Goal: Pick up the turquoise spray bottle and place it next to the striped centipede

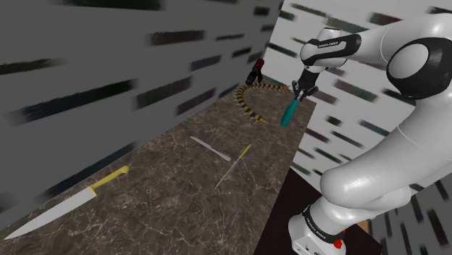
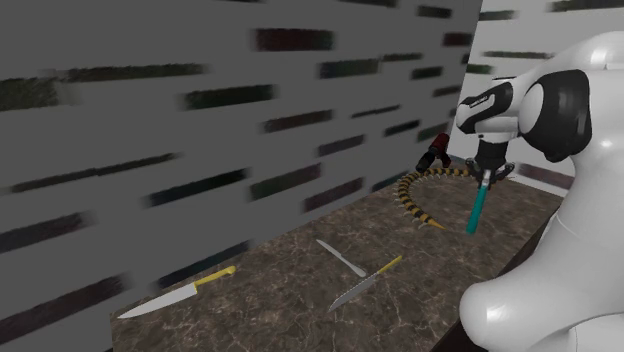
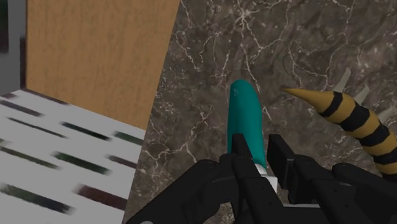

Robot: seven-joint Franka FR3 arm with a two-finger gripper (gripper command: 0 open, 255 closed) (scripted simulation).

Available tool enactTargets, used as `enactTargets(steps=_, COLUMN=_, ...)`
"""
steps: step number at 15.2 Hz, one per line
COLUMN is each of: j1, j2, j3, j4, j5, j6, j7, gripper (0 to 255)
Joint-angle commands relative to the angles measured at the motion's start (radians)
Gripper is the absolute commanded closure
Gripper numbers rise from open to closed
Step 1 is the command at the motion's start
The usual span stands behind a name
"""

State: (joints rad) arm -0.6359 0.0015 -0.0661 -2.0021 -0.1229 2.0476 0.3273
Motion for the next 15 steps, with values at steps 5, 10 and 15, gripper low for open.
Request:
enactTargets(steps=5, j1=-0.002, j2=0.027, j3=-0.002, j4=-0.05, j5=-0.003, j6=0.077, j7=0.006, gripper=255)
enactTargets(steps=10, j1=-0.002, j2=0.031, j3=-0.002, j4=-0.056, j5=-0.004, j6=0.087, j7=0.007, gripper=255)
enactTargets(steps=15, j1=-0.002, j2=0.031, j3=-0.002, j4=-0.056, j5=-0.004, j6=0.087, j7=0.007, gripper=0)
